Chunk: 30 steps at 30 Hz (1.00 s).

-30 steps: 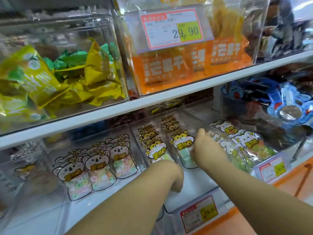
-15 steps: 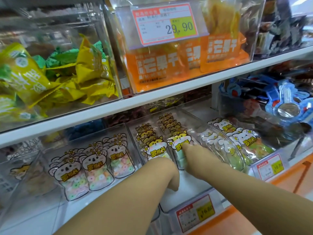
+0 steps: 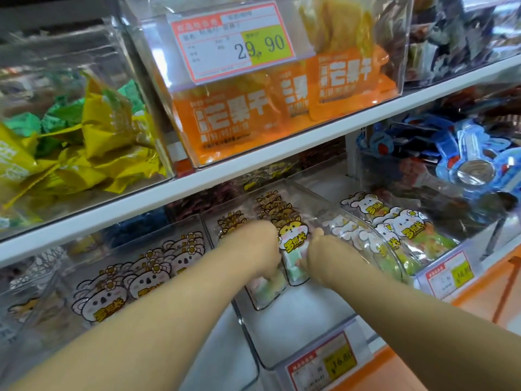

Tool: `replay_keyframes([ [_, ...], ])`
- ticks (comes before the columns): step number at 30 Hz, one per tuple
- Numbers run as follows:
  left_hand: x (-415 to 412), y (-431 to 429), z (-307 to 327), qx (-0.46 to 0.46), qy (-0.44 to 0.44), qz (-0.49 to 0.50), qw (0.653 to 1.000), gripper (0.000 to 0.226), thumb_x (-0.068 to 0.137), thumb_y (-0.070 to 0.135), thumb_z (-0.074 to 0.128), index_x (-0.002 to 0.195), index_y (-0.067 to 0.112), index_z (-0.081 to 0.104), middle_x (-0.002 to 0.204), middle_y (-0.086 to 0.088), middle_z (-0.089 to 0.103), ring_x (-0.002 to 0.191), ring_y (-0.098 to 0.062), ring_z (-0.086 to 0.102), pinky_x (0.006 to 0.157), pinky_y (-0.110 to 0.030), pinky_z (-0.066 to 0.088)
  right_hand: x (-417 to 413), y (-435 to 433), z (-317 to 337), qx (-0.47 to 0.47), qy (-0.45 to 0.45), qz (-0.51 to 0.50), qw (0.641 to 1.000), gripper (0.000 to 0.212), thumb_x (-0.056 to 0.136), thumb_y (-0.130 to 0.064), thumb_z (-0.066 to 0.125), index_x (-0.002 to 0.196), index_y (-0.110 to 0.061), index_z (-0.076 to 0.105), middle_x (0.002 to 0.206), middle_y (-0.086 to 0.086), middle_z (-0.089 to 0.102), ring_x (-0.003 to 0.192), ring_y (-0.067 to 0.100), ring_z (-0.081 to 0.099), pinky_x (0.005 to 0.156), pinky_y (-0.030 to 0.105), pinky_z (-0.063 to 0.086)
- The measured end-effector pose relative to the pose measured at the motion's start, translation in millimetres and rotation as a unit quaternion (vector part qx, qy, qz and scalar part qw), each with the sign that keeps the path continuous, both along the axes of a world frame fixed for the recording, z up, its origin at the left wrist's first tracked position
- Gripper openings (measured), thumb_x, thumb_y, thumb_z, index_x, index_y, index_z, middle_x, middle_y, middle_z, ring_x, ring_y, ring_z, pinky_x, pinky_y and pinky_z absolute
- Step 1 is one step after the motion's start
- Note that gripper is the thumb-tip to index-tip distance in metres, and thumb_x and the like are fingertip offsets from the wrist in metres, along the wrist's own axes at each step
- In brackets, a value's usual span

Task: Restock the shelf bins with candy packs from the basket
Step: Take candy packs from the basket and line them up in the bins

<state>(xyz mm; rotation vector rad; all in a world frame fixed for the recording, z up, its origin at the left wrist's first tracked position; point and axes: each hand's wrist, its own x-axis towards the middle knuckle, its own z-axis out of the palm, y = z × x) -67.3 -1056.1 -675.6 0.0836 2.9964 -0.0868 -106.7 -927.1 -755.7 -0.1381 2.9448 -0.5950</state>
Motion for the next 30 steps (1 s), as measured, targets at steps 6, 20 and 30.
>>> replay_keyframes([
  [6, -56.0, -12.4, 5.2, 0.117, 0.136, 0.031, 0.983, 0.042, 0.102, 0.014, 0.048, 0.141, 0.028, 0.052, 0.141, -0.003, 0.057, 0.117, -0.023, 0.062, 0.098, -0.038, 0.053, 4.4, 0.3, 1.3, -0.018, -0.031, -0.002, 0.999, 0.060, 0.099, -0.041, 0.054, 0.141, -0.004, 0.031, 0.140, 0.012, 0.049, 0.129, 0.029, 0.051, 0.098, 0.035, 0.042],
  [20, -95.9, -20.8, 1.9, 0.060, 0.137, -0.132, 0.980, 0.018, 0.106, 0.019, 0.049, 0.111, 0.016, 0.066, 0.084, 0.009, 0.057, 0.066, -0.001, 0.046, 0.055, -0.017, 0.028, 11.0, 0.9, 10.2, -0.023, 0.026, 0.099, 0.994, 0.039, 0.096, -0.028, 0.052, 0.065, -0.018, 0.031, 0.068, 0.000, 0.037, 0.075, 0.028, 0.047, 0.069, 0.028, 0.040],
  [30, -111.5, -24.2, -23.6, 0.038, 0.067, -0.067, 0.995, 0.042, 0.103, 0.007, 0.048, 0.141, 0.022, 0.058, 0.136, -0.006, 0.063, 0.117, -0.021, 0.063, 0.092, -0.027, 0.047, 10.6, -3.6, 4.6, -0.038, 0.006, 0.114, 0.993, 0.008, 0.092, -0.022, 0.057, 0.094, -0.014, 0.058, 0.092, 0.004, 0.056, 0.086, 0.029, 0.056, 0.073, 0.030, 0.044],
])
